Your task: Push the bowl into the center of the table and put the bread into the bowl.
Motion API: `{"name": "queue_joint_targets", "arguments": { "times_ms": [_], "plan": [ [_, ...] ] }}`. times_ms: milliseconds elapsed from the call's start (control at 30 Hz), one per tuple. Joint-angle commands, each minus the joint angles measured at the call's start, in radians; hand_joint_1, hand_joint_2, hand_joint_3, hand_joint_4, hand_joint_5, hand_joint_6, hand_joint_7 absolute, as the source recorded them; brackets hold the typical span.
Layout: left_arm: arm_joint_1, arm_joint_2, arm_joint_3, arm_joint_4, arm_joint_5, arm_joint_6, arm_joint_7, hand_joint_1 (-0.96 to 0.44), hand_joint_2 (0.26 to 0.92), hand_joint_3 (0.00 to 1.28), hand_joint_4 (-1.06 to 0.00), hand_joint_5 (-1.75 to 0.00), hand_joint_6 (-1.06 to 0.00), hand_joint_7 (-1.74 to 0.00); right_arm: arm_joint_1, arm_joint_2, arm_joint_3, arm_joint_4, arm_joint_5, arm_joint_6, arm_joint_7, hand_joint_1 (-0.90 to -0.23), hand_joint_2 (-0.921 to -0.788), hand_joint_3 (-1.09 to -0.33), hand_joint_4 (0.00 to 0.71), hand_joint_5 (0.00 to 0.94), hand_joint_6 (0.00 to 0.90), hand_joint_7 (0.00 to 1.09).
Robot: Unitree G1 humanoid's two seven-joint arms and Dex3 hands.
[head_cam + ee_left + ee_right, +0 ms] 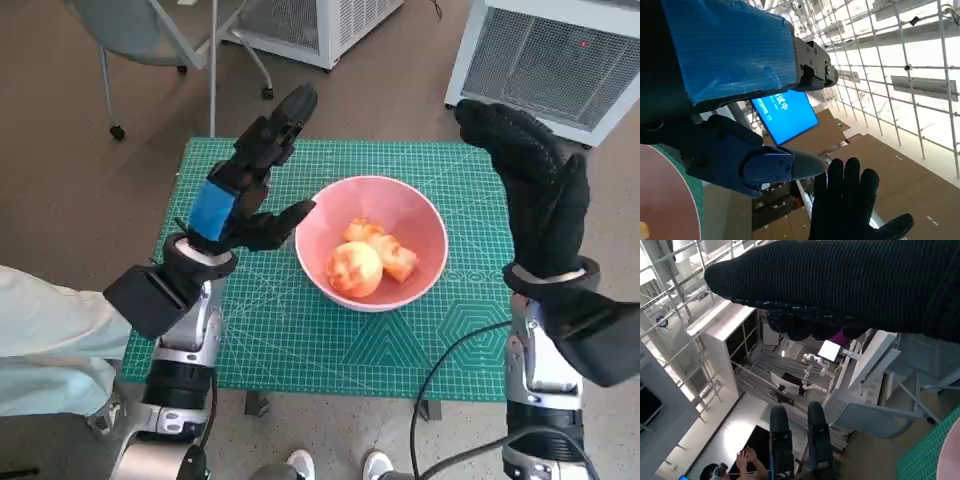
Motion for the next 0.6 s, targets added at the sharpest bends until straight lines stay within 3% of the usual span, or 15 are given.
{"name": "queue_joint_targets", "arguments": {
  "times_ms": [33, 600],
  "plan": [
    [0.013, -0.001, 0.011, 0.002, -0.005, -0.024, 0.009, -0.69, 0.921, 0.44, -0.15, 0.0, -0.23, -0.06, -0.004, -0.001, 0.004, 0.022, -0.011, 0.013, -0.005, -0.626, -0.921, -0.721, 0.261, 0.001, 0.001, 0.59],
    [0.007, -0.013, 0.02, 0.03, -0.012, -0.036, 0.007, -0.68, 0.921, 0.43, -0.15, 0.0, -0.23, -0.06, -0.017, -0.002, 0.01, 0.035, -0.011, 0.005, -0.001, -0.632, -0.921, -0.722, 0.255, 0.0, -0.001, 0.59]
  ]
}}
